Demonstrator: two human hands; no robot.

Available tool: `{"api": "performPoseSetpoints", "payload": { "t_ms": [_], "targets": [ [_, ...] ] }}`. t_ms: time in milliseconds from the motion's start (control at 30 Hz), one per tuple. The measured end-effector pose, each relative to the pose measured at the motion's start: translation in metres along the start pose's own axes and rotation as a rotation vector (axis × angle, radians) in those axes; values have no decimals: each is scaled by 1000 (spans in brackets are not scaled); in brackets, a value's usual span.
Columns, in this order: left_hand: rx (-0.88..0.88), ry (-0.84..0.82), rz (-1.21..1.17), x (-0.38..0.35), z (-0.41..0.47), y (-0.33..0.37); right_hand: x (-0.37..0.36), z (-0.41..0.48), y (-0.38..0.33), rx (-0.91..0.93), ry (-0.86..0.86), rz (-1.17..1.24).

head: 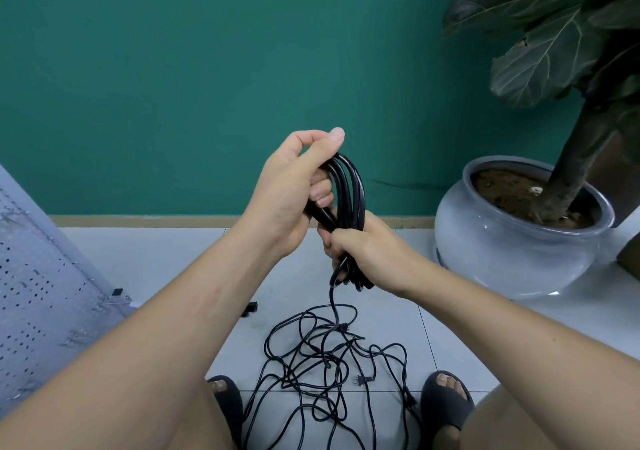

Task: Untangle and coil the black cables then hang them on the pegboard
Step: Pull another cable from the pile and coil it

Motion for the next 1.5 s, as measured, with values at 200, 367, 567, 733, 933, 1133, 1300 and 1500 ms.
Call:
{"api": "performPoseSetpoints", "payload": {
  "t_ms": [200,367,567,733,933,1133,1300,1500],
  "targets": [
    [67,-73,81,11,3,-21,31,0,1,21,156,119],
    [269,-264,511,18,-7,-69,56,-6,-5,65,273,221],
    [502,-270,528,17,-42,-132,75,-11,-8,104,452,314],
    [463,-393,748,3,-67,-140,84,-10,1,25,656,409],
    [235,-473,1151,-14,-81,-108,96,-2,15,-34,794,205],
    [-340,-435,1157,-22,-64,-33,94,12,17,-59,641,-215],
    [-548,-403,1028,-12,-54,15,59,18,15,31,405,-356],
    [-537,-267,943,9,-39,42,18,7,4,49,127,-310]
  ]
}}
Point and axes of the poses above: each hand's wrist, its own z-axis towards the middle knuckle, its own x-axis out of the back of the hand, y = z × x, the point moved 5 cm from there along z, towards the middle knuckle, and after that the axes turned 13 degrees about -z, right-handed, at the moved point
